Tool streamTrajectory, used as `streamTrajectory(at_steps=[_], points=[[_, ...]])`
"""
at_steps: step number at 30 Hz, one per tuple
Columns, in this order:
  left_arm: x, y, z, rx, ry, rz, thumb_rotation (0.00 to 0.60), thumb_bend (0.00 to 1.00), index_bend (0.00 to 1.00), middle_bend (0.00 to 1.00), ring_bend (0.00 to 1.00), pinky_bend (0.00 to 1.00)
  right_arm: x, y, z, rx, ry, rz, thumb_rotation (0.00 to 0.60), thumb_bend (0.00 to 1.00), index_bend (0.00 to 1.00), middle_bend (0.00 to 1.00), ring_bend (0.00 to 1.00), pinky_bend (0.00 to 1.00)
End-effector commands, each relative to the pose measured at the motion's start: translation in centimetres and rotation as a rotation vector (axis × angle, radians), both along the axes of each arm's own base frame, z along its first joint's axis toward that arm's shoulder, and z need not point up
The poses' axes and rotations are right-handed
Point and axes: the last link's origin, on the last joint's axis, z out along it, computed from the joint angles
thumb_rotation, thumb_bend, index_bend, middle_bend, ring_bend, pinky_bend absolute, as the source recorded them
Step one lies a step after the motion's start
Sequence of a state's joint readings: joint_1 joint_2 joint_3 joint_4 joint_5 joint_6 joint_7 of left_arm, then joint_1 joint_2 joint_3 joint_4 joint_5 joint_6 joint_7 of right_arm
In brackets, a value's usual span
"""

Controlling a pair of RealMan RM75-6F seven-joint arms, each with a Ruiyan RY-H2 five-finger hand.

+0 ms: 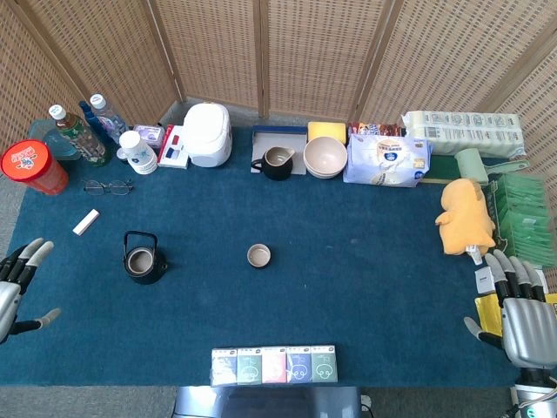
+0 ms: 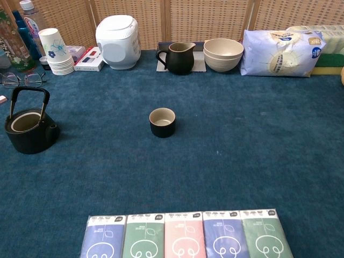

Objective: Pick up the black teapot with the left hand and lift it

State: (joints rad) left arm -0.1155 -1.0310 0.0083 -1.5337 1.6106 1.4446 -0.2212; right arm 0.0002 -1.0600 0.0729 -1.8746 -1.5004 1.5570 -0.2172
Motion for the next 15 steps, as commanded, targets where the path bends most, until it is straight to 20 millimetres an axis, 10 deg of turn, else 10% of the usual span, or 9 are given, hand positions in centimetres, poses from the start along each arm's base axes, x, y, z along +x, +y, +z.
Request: streamTrajectory(at_steps=[1, 15], points=[[0.5, 1.3, 0.1, -0.025, -0.008, 0.007, 0.6, 0.0, 0.0, 0.0, 0.0, 0.11, 0.0, -0.1, 0.0, -0.001, -0.001, -0.003, 0.6, 0.0, 0.0, 0.0, 0.0, 0.0], [1.3, 3.2, 0.4, -0.091, 0.024, -0.004, 0.6, 0.0, 0.0, 0.0, 0.0, 0.11, 0.0, 0.1, -0.2, 0.012, -0.001, -0.004, 0.6, 0.0, 0.0, 0.0, 0.0, 0.0]])
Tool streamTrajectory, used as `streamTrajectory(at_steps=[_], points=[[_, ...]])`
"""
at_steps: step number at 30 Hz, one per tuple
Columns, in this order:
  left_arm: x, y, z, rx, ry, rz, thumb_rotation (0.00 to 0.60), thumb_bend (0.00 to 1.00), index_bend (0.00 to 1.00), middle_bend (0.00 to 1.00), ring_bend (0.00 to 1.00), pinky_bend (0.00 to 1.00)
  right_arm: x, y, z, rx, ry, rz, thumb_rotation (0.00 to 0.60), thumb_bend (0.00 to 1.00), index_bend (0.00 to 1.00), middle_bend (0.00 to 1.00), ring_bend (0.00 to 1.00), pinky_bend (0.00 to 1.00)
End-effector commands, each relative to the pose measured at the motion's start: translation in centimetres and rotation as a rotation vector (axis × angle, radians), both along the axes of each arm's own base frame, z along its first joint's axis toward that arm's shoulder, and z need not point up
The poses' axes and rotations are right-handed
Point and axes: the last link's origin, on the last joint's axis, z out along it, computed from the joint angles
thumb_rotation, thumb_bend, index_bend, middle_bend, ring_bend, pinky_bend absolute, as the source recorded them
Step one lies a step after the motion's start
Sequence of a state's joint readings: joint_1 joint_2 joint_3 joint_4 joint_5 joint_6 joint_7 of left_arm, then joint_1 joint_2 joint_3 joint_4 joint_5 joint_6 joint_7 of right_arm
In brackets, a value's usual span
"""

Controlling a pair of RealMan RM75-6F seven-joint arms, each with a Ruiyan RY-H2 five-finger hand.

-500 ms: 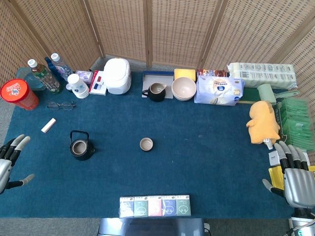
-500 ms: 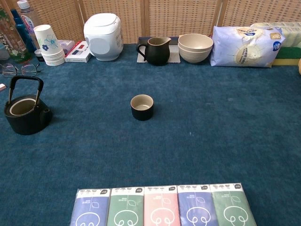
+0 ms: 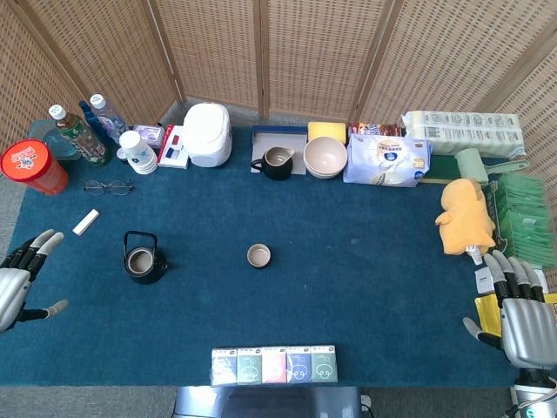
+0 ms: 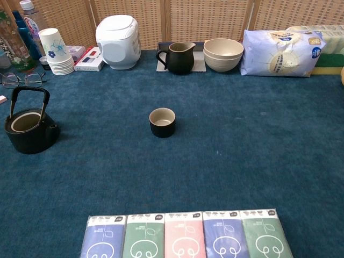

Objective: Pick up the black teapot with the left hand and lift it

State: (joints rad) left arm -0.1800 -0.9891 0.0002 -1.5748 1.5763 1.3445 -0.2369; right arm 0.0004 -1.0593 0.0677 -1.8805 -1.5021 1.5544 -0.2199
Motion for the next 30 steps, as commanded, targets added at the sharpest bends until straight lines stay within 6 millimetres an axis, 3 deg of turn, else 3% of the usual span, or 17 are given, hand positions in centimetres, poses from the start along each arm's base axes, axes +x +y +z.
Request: streamTrajectory(at_steps=[1, 4, 5, 7, 14, 21, 30], points=[[0.8, 1.6, 0.4, -0.042, 0.041, -0.028, 0.6, 0.0, 0.0, 0.0, 0.0, 0.11, -0.1, 0.0, -0.1, 0.007, 0.003, -0.004, 0.6, 0.0, 0.0, 0.0, 0.0, 0.0], [2.1, 4.3, 0.3, -0.083, 0.099, -0.043, 0.6, 0.0, 0.0, 0.0, 0.0, 0.11, -0.3, -0.2, -0.3, 0.021, 0.006, -0.016, 0.6, 0.0, 0.0, 0.0, 0.0, 0.0], [3.3, 6.7, -0.4, -0.12, 0.095, -0.045, 0.6, 0.0, 0.0, 0.0, 0.0, 0.11, -0.5, -0.4, -0.2, 0.016, 0.005, -0.031, 0.6, 0.0, 0.0, 0.0, 0.0, 0.0], [4.5, 8.6, -1.1, -0.152, 0.077, -0.035, 0.6, 0.0, 0.0, 0.0, 0.0, 0.11, -0.7, -0.6, -0.1, 0.016, 0.002, -0.04, 0.6, 0.0, 0.0, 0.0, 0.0, 0.0], [8.0, 12.6, -3.5, -0.214, 0.106, -0.063, 0.6, 0.0, 0.0, 0.0, 0.0, 0.11, -1.4, -1.1, 0.1, 0.015, -0.004, -0.067, 0.6, 0.0, 0.0, 0.0, 0.0, 0.0], [10.0, 15.1, -6.4, -0.26, 0.164, -0.055, 0.6, 0.0, 0.0, 0.0, 0.0, 0.11, -2.3, -1.7, 0.3, 0.006, -0.013, -0.108, 0.6, 0.0, 0.0, 0.0, 0.0, 0.0], [9.1, 16.4, -9.1, -0.319, 0.241, 0.014, 0.6, 0.0, 0.0, 0.0, 0.0, 0.11, -3.1, -2.1, 0.7, -0.009, -0.021, -0.146, 0.6, 0.0, 0.0, 0.0, 0.0, 0.0]])
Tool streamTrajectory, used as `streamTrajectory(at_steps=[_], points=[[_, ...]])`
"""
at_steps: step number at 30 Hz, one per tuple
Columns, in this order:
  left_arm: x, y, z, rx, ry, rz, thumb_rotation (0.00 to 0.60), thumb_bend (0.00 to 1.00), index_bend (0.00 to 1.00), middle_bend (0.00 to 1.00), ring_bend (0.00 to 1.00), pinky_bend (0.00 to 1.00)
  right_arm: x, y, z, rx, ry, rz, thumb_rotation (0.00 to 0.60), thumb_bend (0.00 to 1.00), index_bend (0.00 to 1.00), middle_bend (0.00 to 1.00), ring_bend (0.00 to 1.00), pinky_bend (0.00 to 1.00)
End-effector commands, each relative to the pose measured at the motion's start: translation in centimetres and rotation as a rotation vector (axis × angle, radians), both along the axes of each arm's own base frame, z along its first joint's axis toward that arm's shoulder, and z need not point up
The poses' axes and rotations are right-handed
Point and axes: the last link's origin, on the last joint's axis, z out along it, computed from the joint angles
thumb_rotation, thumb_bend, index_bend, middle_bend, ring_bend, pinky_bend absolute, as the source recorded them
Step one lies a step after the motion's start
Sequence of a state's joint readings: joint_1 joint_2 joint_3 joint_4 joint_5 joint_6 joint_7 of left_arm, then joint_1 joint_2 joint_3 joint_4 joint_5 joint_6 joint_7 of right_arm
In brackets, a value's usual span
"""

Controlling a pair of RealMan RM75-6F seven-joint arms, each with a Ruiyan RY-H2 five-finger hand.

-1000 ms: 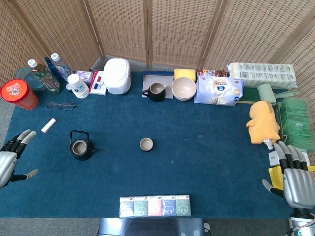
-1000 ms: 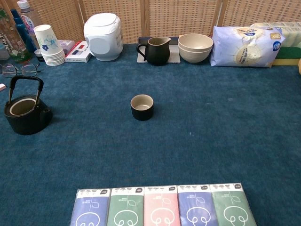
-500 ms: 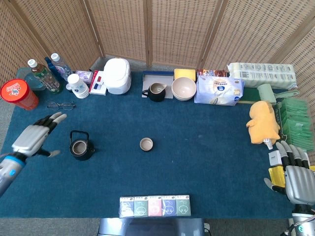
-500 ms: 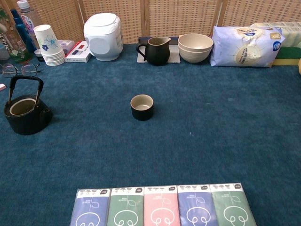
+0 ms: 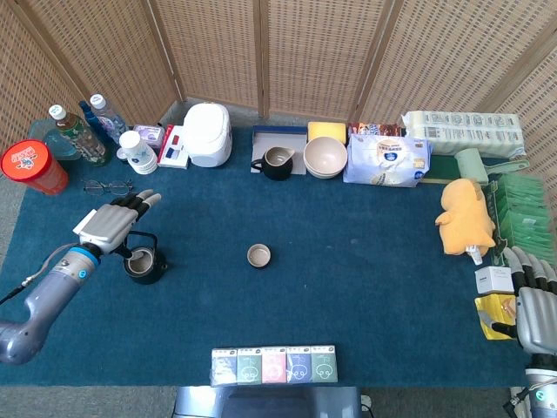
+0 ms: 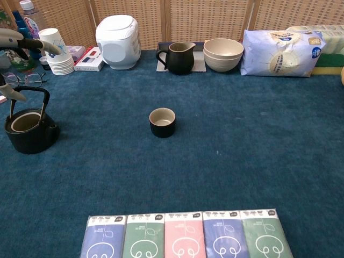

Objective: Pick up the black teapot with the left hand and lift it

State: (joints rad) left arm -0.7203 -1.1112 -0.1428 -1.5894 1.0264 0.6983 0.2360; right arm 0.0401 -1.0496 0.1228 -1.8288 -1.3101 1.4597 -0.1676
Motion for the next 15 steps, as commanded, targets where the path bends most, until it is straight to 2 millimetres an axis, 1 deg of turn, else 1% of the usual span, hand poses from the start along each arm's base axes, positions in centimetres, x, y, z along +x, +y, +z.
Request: streamTrajectory(at_steps=[1, 7, 8, 10, 11, 12, 13, 14, 15], points=[[-0.4, 0.7, -1.5, -0.026, 0.024, 0.027, 0.6, 0.0, 0.0, 0.0, 0.0, 0.11, -0.3, -0.1, 0.0, 0.0, 0.001, -0.009, 0.6, 0.0, 0.0, 0.0, 0.0, 0.0], [-0.9, 1.4, -2.8, -0.038, 0.057, 0.046, 0.6, 0.0, 0.0, 0.0, 0.0, 0.11, -0.5, -0.3, 0.0, -0.003, 0.002, -0.013, 0.6, 0.0, 0.0, 0.0, 0.0, 0.0], [-1.0, 1.5, -2.9, -0.039, 0.061, 0.05, 0.6, 0.0, 0.0, 0.0, 0.0, 0.12, -0.5, -0.3, 0.0, -0.002, 0.003, -0.015, 0.6, 0.0, 0.0, 0.0, 0.0, 0.0], [-1.0, 1.7, -3.2, -0.039, 0.064, 0.054, 0.6, 0.0, 0.02, 0.03, 0.02, 0.19, -0.6, -0.3, 0.0, -0.001, 0.005, -0.018, 0.6, 0.0, 0.0, 0.0, 0.0, 0.0], [-0.9, 1.9, -3.3, -0.035, 0.065, 0.053, 0.6, 0.0, 0.05, 0.09, 0.06, 0.27, -0.7, -0.3, -0.1, -0.001, 0.006, -0.019, 0.6, 0.0, 0.0, 0.0, 0.0, 0.0], [-0.9, 2.0, -3.5, -0.033, 0.067, 0.05, 0.6, 0.0, 0.1, 0.17, 0.13, 0.36, -0.7, -0.4, -0.1, 0.0, 0.007, -0.02, 0.6, 0.0, 0.0, 0.0, 0.0, 0.0], [-0.9, 2.1, -3.5, -0.032, 0.068, 0.049, 0.6, 0.0, 0.14, 0.23, 0.19, 0.43, -0.7, -0.4, -0.1, 0.001, 0.007, -0.02, 0.6, 0.0, 0.0, 0.0, 0.0, 0.0], [-0.8, 2.2, -3.6, -0.031, 0.07, 0.048, 0.6, 0.0, 0.2, 0.33, 0.28, 0.51, -0.7, -0.4, -0.1, 0.0, 0.008, -0.02, 0.6, 0.0, 0.0, 0.0, 0.0, 0.0], [-0.8, 2.3, -3.7, -0.03, 0.076, 0.045, 0.6, 0.0, 0.24, 0.38, 0.33, 0.55, -0.7, -0.4, -0.1, 0.0, 0.009, -0.02, 0.6, 0.0, 0.0, 0.0, 0.0, 0.0]])
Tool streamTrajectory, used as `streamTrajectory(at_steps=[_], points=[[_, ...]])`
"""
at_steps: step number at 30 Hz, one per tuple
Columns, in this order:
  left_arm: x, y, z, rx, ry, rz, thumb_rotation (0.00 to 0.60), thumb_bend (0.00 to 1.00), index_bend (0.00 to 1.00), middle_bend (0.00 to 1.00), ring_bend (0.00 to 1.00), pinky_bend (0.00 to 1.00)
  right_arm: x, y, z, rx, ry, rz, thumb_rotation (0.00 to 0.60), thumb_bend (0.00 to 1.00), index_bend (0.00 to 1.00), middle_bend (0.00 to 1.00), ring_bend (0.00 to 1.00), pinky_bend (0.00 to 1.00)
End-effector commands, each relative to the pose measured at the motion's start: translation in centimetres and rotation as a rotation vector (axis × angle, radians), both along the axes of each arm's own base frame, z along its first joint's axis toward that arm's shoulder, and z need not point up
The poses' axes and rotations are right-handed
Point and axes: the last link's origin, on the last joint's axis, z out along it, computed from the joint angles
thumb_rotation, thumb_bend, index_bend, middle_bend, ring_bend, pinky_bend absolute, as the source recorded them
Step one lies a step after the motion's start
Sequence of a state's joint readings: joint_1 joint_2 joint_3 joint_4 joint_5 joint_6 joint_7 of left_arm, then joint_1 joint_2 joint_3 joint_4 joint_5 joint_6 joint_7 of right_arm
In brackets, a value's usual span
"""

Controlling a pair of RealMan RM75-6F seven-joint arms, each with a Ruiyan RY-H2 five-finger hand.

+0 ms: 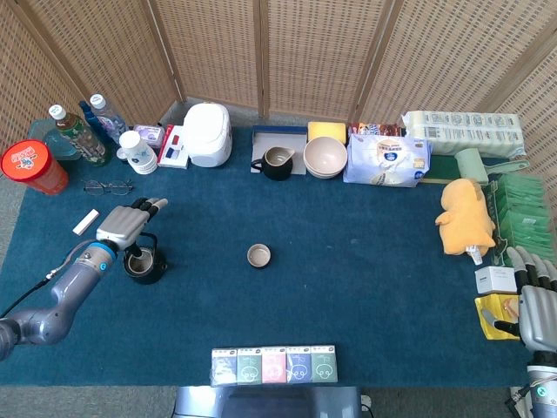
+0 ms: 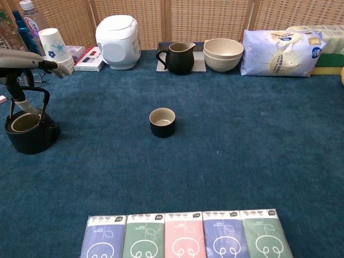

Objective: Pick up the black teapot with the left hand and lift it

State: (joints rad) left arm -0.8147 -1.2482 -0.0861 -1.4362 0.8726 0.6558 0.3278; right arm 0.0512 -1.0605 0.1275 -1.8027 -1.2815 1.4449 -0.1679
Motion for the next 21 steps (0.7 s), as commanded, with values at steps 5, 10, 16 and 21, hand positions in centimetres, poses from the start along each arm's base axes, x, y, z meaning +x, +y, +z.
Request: streamTrajectory(at_steps=[5, 10, 16, 21], points=[[0.5, 0.4, 0.0, 0.011, 0.036, -0.022, 0.6, 0.13, 0.44, 0.62, 0.54, 0.68, -0.1, 0.0, -0.1, 0.003, 0.006, -0.005, 0.6, 0.0, 0.0, 0.0, 0.0, 0.0], [0.1, 0.0, 0.0, 0.01, 0.072, -0.014, 0.6, 0.26, 0.57, 0.74, 0.68, 0.76, -0.1, 0.0, -0.3, 0.01, 0.008, -0.004, 0.6, 0.0, 0.0, 0.0, 0.0, 0.0], [0.2, -0.4, 0.1, 0.025, 0.074, -0.013, 0.6, 0.42, 0.71, 0.88, 0.8, 0.84, 0.0, 0.0, -0.4, 0.012, 0.007, -0.003, 0.6, 0.0, 0.0, 0.0, 0.0, 0.0], [1.1, -1.2, 0.6, 0.038, 0.051, -0.075, 0.6, 0.52, 0.76, 0.92, 0.84, 0.9, 0.0, 0.1, -0.5, 0.016, 0.008, -0.001, 0.6, 0.0, 0.0, 0.0, 0.0, 0.0]])
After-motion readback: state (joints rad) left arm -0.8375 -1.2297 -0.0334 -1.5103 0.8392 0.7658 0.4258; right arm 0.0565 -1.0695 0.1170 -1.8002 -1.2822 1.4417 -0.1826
